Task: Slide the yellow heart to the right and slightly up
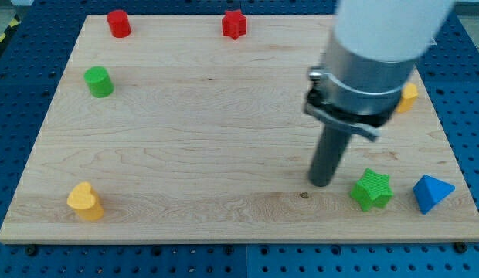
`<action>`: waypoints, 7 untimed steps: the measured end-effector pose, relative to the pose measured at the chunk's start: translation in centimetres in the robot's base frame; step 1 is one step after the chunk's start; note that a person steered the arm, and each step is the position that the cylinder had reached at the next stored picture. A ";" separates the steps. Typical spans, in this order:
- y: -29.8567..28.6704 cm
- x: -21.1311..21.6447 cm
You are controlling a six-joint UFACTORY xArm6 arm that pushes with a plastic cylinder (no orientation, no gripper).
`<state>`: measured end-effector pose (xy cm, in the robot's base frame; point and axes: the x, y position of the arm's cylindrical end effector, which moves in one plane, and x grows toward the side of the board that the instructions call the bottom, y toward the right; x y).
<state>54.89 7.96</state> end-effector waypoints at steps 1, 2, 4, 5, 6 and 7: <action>-6.8 0.0; -13.4 -0.1; -23.7 -3.1; -24.6 -3.1; -30.0 -3.1; -34.2 -3.1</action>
<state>51.81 -26.26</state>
